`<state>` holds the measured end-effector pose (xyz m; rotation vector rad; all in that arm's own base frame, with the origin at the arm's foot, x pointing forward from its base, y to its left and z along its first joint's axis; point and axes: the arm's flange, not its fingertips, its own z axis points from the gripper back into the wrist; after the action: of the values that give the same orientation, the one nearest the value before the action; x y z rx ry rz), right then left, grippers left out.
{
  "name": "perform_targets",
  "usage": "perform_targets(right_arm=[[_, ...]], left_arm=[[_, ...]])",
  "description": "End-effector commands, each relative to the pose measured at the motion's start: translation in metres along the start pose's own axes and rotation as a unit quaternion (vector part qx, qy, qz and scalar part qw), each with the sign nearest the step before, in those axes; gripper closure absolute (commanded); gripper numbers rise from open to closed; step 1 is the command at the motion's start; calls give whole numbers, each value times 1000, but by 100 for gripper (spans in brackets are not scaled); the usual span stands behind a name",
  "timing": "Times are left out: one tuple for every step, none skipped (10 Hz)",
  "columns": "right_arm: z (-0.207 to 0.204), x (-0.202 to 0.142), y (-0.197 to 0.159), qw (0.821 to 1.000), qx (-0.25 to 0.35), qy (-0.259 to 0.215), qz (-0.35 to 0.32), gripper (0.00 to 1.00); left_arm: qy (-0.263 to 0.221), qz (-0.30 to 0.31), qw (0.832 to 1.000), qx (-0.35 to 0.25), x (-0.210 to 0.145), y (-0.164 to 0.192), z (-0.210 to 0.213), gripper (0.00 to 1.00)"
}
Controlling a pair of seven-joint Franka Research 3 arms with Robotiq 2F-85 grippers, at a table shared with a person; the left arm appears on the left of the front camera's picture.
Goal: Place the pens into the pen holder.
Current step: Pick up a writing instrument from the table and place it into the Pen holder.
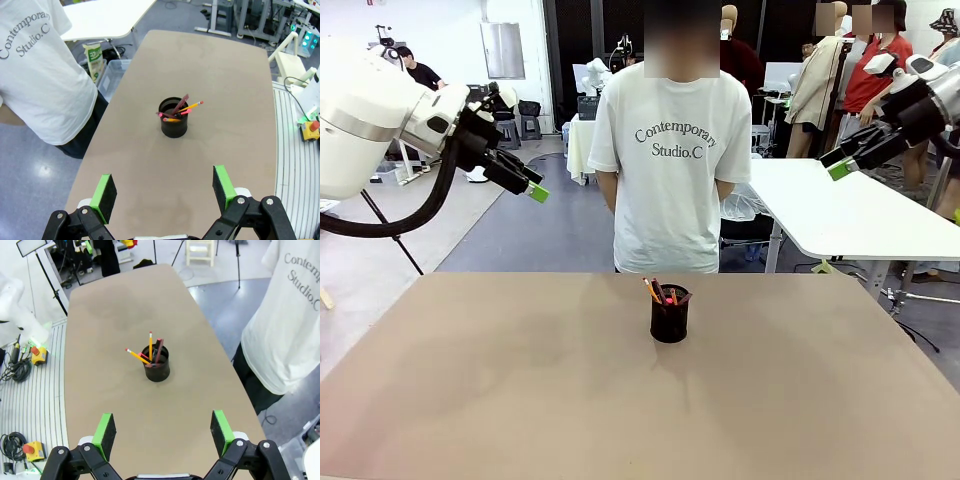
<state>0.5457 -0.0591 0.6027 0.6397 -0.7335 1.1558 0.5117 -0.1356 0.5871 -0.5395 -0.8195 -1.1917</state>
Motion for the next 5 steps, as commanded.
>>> perform_targets(right_arm=[[0, 1, 2, 1000, -1, 0, 1, 0], [0, 1, 2, 1000, -1, 0, 1, 0], [0, 1, 2, 1000, -1, 0, 1, 0], [0, 1, 2, 1000, -1, 0, 1, 0], [0, 1, 2, 1000, -1, 0, 1, 0]], left_arm=[[1, 1, 1000, 3, 0, 0, 2, 0], [1, 1, 1000, 3, 0, 0, 2, 0], [1, 1, 1000, 3, 0, 0, 2, 0], [1, 1, 1000, 3, 0, 0, 2, 0], [1, 1, 1000, 3, 0, 0, 2, 0]])
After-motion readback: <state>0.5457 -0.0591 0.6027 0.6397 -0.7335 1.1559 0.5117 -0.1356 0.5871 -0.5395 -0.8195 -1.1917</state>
